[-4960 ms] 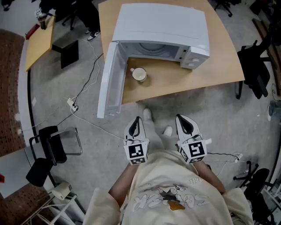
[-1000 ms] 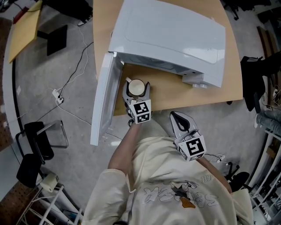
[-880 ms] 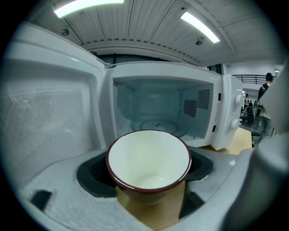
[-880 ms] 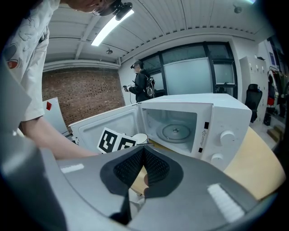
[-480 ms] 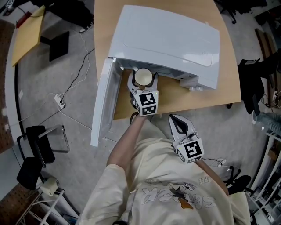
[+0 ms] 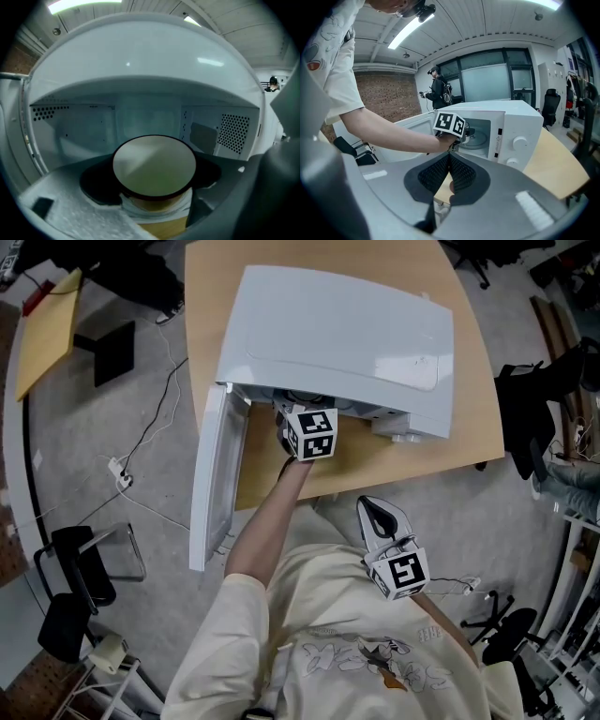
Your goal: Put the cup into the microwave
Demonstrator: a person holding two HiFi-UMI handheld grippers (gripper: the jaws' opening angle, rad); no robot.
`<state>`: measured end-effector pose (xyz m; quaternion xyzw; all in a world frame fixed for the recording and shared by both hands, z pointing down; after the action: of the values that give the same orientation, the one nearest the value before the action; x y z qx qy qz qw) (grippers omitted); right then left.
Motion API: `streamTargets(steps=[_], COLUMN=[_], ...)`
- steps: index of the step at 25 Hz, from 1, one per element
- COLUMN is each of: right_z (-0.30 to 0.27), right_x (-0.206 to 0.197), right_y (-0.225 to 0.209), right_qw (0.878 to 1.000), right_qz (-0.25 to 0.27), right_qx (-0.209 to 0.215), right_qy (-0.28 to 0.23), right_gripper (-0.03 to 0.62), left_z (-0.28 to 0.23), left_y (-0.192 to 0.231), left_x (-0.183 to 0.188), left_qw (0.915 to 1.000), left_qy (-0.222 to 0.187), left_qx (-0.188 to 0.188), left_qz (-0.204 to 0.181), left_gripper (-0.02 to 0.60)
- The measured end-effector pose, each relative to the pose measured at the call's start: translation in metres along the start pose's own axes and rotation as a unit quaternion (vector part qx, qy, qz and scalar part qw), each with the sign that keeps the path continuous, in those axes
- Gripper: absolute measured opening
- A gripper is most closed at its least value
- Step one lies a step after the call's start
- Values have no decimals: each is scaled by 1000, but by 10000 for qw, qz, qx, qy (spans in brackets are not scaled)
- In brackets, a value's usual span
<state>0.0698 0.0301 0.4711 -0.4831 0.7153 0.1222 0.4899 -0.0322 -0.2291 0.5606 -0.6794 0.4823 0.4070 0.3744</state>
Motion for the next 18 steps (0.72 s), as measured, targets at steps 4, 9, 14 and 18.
streamTargets(steps=[4,9,14,18], right_z=[2,5,5,7], right_x=[0,-2,-2,-4], right_y=[-5,-10,-8,-7], right_qw=[9999,9995,9994,9993], right_qz=[-56,-133,-123,-125], right_qx=[-157,-298,-318,-345], right_qy=[-10,-7,7,17], right_gripper=[6,6,6,6], left_z=[-15,-26,-30,-31], left_y=[1,-3,-10,-13], left_x=[-1,-5,-10,-9], left_qw=[9999,9997,9993,9992], left_qy=[65,115,152,87], left_qx=[-84,-205,-341,-388], left_qz=[-40,-43,-39,-46], left_gripper=[408,408,408,408])
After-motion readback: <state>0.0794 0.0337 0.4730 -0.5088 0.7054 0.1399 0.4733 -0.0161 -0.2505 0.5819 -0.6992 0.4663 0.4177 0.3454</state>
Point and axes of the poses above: the fingertips, and each gripper's own axes: z backward along the fingers, y to its left, x out of its top, the point moved 1 cm from there along z, backward along the fingers, and after that the axes turned 9 degrees about -z, right-handed, at the moved point
